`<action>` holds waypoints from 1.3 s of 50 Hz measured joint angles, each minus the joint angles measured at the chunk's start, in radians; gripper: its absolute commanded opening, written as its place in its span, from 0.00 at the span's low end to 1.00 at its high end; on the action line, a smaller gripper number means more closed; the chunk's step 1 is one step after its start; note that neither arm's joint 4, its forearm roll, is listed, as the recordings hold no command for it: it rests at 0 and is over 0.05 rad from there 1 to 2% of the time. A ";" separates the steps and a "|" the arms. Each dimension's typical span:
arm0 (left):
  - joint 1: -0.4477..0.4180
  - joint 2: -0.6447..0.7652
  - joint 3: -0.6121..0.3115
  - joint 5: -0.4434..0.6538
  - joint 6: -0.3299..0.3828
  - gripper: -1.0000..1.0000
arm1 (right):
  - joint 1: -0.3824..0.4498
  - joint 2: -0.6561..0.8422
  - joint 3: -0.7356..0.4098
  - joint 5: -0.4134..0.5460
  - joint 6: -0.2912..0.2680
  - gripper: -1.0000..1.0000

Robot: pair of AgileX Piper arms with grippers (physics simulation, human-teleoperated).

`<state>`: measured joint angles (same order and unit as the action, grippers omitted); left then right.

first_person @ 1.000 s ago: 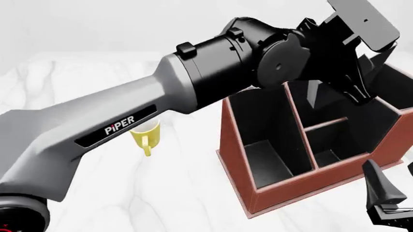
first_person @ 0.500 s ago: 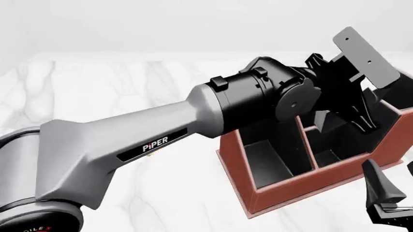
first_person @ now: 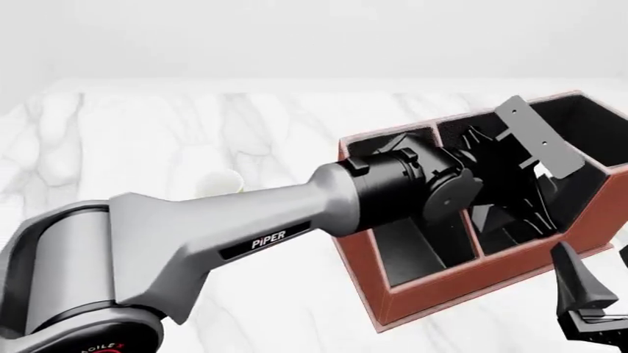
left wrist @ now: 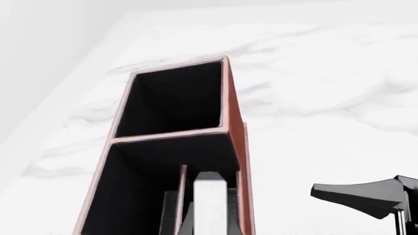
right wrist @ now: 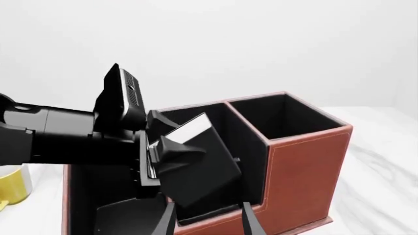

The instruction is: Pick up the book and place it in the back compartment of the caddy.

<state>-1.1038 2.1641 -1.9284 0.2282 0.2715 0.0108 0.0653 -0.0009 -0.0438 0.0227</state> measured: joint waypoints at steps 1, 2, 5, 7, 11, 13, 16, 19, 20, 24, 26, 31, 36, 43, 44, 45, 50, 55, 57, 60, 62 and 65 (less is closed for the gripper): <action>-0.001 0.002 0.002 -0.003 -0.002 0.00 | 0.000 -0.001 0.000 0.001 0.000 1.00; -0.002 0.003 0.005 -0.007 -0.003 0.00 | 0.000 -0.001 0.000 0.001 0.000 1.00; -0.005 0.009 0.011 -0.015 -0.008 0.00 | 0.000 -0.003 0.000 0.003 0.000 1.00; -0.007 0.012 0.012 -0.019 -0.011 0.00 | 0.000 -0.004 0.000 0.004 0.001 1.00; -0.009 0.018 0.015 -0.026 -0.015 0.00 | 0.000 -0.006 0.000 0.006 0.001 1.00; -0.009 0.021 0.015 -0.029 -0.016 0.00 | 0.000 -0.007 -0.001 0.007 0.002 1.00; -0.010 0.025 0.015 -0.034 -0.015 0.00 | 0.000 -0.008 -0.001 0.008 0.002 1.00; -0.010 0.031 0.014 -0.038 -0.014 0.00 | -0.001 -0.010 -0.001 0.010 0.002 1.00; -0.010 0.033 0.013 -0.039 -0.014 0.00 | -0.001 -0.010 -0.001 0.010 0.002 1.00; -0.009 0.043 0.007 -0.040 -0.012 0.00 | -0.002 -0.009 0.001 0.012 -0.001 1.00; -0.008 0.048 0.003 -0.040 -0.011 0.00 | -0.003 -0.009 0.001 0.013 -0.003 1.00; -0.005 0.065 -0.012 -0.038 -0.010 0.00 | -0.003 -0.009 0.000 0.014 -0.002 1.00; -0.003 0.080 -0.026 -0.036 -0.012 0.00 | -0.002 -0.010 0.000 0.013 0.001 1.00; 0.000 0.102 -0.046 -0.033 -0.012 0.00 | -0.001 -0.010 -0.001 0.012 0.003 1.00; 0.000 0.105 -0.049 -0.033 -0.011 0.00 | -0.001 -0.009 -0.001 0.012 0.004 1.00; 0.000 0.108 -0.052 -0.033 -0.010 0.00 | -0.001 -0.009 -0.001 0.011 0.004 1.00; 0.004 0.121 -0.065 -0.031 -0.007 0.00 | -0.001 -0.007 -0.001 0.009 0.005 1.00; 0.015 0.138 -0.083 -0.023 -0.004 1.00 | 0.000 -0.006 -0.001 0.008 0.006 1.00; 0.020 0.144 -0.090 -0.020 -0.002 1.00 | 0.000 -0.006 -0.001 0.007 0.006 1.00; 0.027 0.150 -0.098 -0.015 -0.003 1.00 | 0.000 -0.005 -0.001 0.007 0.006 1.00; 0.031 0.153 -0.102 -0.013 -0.003 1.00 | 0.000 -0.006 -0.001 0.007 0.006 1.00; 0.035 0.153 -0.106 -0.011 -0.004 1.00 | 0.000 -0.006 -0.001 0.007 0.006 1.00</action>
<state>-1.0683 2.3173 -2.0340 0.2171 0.2680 0.0108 0.0593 -0.0015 -0.0365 0.0284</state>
